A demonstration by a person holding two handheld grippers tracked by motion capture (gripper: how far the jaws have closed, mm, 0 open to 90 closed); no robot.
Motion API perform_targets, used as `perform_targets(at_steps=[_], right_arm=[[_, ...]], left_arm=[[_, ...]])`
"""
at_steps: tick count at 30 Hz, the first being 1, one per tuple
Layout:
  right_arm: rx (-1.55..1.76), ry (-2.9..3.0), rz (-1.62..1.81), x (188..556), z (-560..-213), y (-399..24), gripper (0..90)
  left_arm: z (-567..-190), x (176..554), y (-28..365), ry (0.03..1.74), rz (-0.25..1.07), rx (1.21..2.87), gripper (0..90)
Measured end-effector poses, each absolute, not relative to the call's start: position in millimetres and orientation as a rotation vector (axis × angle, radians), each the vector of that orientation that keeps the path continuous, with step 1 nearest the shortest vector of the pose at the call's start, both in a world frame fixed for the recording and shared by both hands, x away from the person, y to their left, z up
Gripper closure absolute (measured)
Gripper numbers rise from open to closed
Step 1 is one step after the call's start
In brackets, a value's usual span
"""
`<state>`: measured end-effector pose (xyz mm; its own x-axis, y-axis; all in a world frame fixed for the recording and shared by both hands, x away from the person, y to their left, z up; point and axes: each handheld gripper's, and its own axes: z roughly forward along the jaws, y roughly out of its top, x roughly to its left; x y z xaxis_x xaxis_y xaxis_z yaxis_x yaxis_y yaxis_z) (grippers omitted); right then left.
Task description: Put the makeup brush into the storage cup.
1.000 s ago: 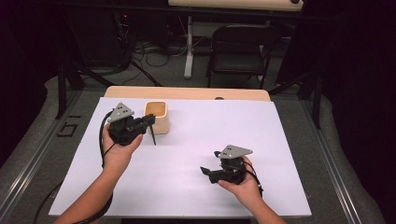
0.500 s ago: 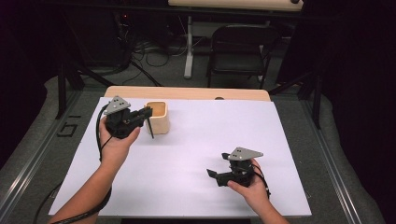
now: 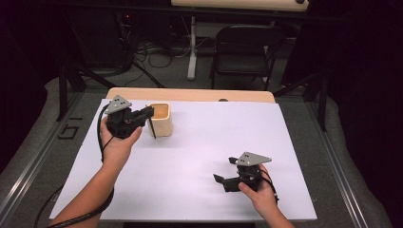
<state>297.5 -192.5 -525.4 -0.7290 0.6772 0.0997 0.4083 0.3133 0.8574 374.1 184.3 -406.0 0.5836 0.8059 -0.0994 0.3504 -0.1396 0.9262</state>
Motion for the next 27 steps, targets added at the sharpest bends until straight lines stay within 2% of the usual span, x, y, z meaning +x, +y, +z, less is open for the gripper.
perform_targets(at_steps=[27], right_arm=[[1.003, 2.315, 1.35, 300.3, -533.7, -194.8, 13.3]], left_arm=[[-382.8, 409.0, 176.8, 1.005, 0.624, 1.721, 83.7]])
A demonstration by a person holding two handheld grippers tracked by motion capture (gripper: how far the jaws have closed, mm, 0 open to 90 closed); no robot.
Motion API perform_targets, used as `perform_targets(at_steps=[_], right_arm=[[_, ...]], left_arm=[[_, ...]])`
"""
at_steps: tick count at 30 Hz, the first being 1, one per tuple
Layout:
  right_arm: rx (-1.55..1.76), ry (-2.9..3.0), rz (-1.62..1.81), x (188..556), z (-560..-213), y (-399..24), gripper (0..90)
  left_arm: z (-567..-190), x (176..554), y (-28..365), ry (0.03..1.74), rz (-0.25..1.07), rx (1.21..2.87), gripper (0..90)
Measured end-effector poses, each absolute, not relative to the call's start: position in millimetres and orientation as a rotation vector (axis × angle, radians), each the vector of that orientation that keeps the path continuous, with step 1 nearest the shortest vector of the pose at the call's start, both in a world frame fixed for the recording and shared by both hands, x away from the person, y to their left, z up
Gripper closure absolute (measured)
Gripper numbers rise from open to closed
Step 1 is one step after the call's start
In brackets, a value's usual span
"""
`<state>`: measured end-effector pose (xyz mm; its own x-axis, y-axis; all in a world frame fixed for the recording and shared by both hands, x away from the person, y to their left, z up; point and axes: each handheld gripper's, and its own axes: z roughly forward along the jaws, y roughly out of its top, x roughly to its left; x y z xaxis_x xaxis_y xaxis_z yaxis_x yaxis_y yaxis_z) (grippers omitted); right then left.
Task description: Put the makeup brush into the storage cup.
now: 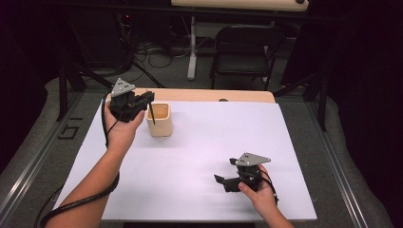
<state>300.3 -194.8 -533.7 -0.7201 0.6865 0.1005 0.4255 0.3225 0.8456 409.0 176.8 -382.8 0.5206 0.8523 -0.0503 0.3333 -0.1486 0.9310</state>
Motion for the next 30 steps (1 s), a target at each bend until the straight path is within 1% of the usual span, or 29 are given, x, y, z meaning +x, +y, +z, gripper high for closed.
perform_targets(at_steps=[18, 30], right_arm=[[1.0, 2.313, 1.353, 299.6, -533.7, -195.3, 13.3], [1.0, 2.313, 1.364, 299.1, -533.9, -194.7, 13.3]], left_arm=[[-378.6, 432.9, 170.4, 1.037, 0.687, 1.732, 83.6], [-380.1, 447.9, 168.4, 1.061, 0.691, 1.733, 83.6]])
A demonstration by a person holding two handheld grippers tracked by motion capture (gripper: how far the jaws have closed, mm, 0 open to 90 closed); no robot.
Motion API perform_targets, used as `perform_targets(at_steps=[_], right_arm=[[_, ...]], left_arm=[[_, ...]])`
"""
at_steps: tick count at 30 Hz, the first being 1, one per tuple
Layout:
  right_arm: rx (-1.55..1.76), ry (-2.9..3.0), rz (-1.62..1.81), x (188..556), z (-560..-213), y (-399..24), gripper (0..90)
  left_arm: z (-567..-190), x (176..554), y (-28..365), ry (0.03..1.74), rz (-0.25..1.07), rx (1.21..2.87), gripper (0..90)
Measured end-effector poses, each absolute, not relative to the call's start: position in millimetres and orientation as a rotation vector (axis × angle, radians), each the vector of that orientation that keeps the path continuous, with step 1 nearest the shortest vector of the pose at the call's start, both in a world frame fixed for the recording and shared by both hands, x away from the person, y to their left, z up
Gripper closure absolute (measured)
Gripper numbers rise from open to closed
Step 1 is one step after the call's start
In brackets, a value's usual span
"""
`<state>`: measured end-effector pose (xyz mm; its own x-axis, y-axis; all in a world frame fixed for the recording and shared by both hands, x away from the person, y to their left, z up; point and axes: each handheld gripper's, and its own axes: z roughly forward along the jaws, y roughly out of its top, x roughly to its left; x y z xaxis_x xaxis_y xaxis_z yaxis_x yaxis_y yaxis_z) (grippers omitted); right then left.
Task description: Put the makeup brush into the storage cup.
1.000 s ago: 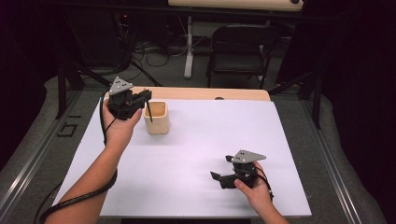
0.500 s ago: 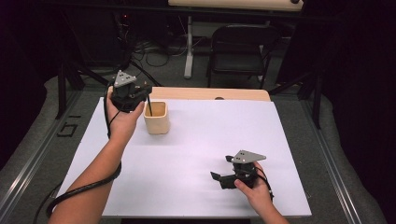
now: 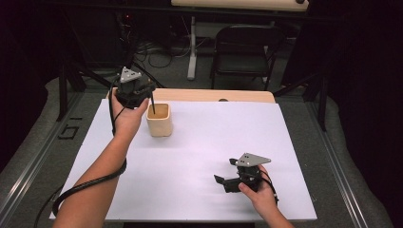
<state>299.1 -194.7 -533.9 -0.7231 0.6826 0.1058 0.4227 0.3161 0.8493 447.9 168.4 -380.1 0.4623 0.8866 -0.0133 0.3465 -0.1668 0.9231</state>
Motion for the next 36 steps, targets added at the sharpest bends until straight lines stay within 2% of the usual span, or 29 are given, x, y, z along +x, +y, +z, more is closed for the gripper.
perform_targets(at_steps=[36], right_arm=[[0.997, 2.311, 1.368, 299.7, -534.4, -196.3, 13.3]], left_arm=[[-401.8, 459.9, 167.6, 1.108, 0.674, 1.743, 83.6]])
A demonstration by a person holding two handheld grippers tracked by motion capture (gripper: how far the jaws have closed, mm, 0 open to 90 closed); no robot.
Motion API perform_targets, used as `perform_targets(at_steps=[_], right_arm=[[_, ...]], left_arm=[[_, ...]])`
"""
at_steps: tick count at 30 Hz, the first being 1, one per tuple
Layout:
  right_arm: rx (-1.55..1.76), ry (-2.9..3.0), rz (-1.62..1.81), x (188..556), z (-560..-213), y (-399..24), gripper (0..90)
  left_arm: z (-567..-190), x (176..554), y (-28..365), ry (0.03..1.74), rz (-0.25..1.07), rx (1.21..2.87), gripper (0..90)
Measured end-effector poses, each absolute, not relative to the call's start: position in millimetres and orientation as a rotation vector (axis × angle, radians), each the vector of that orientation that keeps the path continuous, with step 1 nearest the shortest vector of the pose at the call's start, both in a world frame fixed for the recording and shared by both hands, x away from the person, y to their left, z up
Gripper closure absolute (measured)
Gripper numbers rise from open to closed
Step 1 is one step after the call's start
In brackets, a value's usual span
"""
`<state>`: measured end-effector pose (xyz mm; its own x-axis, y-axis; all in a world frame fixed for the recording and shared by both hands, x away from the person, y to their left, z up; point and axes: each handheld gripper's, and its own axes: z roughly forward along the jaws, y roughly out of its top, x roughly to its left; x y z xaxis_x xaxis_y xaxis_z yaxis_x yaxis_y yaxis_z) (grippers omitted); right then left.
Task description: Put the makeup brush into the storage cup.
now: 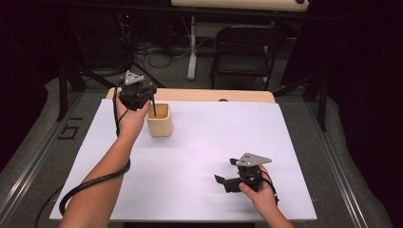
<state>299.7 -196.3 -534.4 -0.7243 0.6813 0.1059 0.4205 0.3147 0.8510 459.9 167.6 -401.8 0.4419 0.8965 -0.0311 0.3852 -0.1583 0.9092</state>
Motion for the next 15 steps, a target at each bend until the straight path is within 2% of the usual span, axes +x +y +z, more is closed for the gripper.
perform_targets(at_steps=[15], right_arm=[[0.997, 2.313, 1.366, 299.6, -534.8, -196.3, 13.3]], left_arm=[[-419.7, 461.1, 170.8, 1.133, 0.651, 1.759, 83.7]])
